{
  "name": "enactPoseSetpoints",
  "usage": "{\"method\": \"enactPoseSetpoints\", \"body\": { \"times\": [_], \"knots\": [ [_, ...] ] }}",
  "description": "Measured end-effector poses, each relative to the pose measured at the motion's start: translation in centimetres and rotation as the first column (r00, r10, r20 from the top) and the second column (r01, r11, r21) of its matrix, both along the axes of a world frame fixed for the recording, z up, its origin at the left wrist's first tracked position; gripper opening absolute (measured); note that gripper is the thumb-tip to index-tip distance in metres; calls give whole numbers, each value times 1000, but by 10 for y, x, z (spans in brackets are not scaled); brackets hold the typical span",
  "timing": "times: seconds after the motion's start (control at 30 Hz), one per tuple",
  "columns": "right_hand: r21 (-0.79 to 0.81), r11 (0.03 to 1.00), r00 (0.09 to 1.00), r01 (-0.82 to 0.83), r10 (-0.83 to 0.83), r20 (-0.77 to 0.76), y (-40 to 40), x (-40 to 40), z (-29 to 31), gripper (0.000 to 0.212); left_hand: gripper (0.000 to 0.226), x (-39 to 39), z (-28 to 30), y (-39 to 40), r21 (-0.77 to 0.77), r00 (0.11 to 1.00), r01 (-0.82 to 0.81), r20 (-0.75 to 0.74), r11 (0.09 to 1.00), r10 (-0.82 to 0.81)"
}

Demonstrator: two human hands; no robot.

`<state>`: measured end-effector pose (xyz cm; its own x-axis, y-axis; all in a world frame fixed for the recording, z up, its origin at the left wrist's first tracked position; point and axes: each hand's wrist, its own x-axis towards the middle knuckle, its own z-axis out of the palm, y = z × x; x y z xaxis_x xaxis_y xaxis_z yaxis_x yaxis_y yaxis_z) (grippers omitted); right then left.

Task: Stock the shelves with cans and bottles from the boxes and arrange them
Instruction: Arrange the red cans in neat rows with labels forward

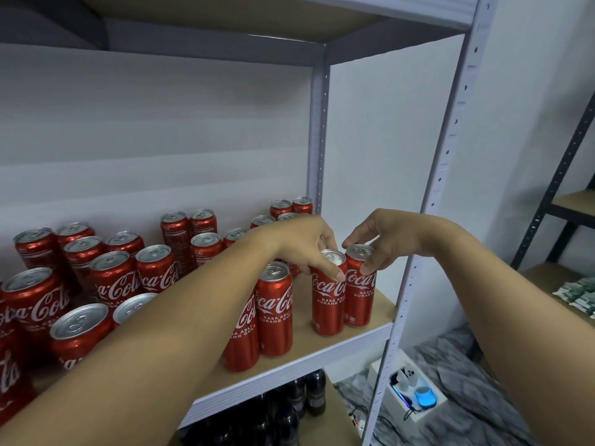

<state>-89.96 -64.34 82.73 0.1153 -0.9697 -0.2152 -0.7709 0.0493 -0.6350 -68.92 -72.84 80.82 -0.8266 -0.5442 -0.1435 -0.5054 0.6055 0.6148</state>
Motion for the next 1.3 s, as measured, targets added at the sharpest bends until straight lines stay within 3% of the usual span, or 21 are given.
{"method": "enactPoseSetpoints", "body": {
  "times": [0.33, 0.47, 0.67, 0.8, 1.0, 1.13, 1.3],
  "knots": [
    [25, 1000, 999, -18, 19, -33, 0, 1, 3, 49, 57, 1, 4, 6, -18, 1000, 4, 21, 1000, -4],
    [21, 999, 993, -30, 32, -114, -3, 4, 6, 55, 58, 2, 7, 12, -71, 1000, 7, 20, 997, -5],
    [-29, 998, 990, -53, 49, -132, -8, 15, 16, 64, 64, 16, 12, 10, -81, 992, -109, -65, 991, 104],
    [-107, 992, 986, -73, 56, -158, -18, 29, 21, 59, 48, 41, 20, 0, -145, 982, -183, -74, 972, 174],
    [-218, 962, 973, -167, 126, -193, -56, 68, 18, 45, 28, 95, 24, -23, -242, 920, -379, -200, 893, 336],
    [-258, 938, 952, -233, 166, -256, -86, 110, 12, 46, 32, 135, 22, -34, -264, 869, -491, -215, 830, 445],
    [-299, 916, 939, -267, 177, -295, -113, 153, -1, 63, 59, 161, 12, -48, -320, 840, -526, -45, 788, 541]
  ]
}}
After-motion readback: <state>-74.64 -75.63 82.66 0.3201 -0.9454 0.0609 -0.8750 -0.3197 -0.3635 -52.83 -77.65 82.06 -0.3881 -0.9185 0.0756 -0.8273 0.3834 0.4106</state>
